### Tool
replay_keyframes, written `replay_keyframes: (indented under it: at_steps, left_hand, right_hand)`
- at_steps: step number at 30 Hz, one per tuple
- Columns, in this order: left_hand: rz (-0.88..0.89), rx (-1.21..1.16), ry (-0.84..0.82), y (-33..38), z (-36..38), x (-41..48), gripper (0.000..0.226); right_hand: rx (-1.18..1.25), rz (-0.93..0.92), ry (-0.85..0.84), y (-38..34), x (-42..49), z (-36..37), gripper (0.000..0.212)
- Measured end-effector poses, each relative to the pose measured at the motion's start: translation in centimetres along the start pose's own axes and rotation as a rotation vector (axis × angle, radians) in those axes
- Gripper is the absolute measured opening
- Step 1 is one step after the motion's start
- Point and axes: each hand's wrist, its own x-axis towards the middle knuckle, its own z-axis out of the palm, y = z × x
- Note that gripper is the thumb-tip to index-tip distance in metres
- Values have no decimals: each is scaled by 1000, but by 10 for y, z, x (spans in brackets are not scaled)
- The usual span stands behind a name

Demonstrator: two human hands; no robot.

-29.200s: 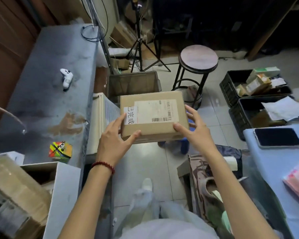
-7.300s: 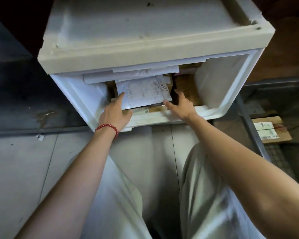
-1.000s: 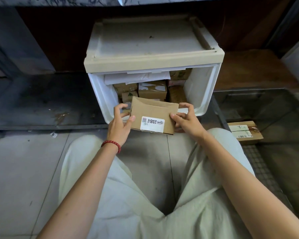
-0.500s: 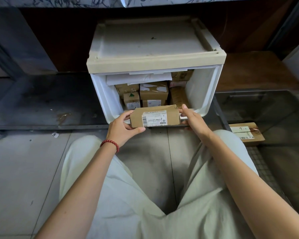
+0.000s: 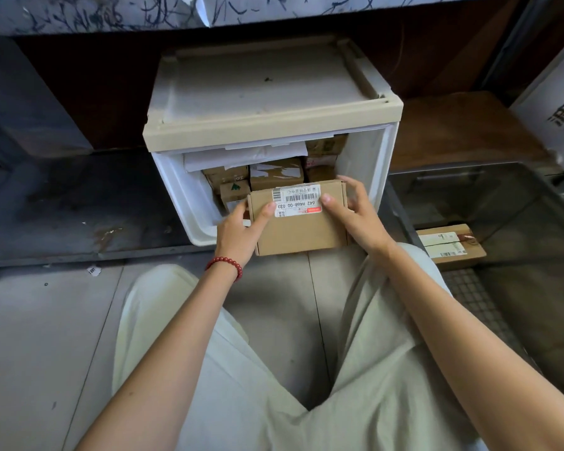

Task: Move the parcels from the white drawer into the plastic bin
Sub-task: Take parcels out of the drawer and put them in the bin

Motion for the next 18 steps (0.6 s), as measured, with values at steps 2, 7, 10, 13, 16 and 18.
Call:
replay_keyframes:
  at_steps: [2,7,10,13,16,18]
  left_hand:
    - [53,11,-50,16,11,5,54]
    - [261,177,-140,65,61,19,64]
    - [351,345,-204,93,100,22,74]
    - [473,501,-256,115,143,19,70]
    - [594,614,-324,123,178,20,59]
    - [671,650,-391,122,199,20,53]
  right_hand:
    - [-15,-42,59,-6,-2,-16,59]
    - [44,-47,317,-11,-14,-71,52]
    - [55,-18,472,-6,-28,-109,52]
    - [88,37,636,14,-49,-151,55]
    - [164,149,823,42,-70,-184,49]
    - [214,259,969,62,-82,-203,50]
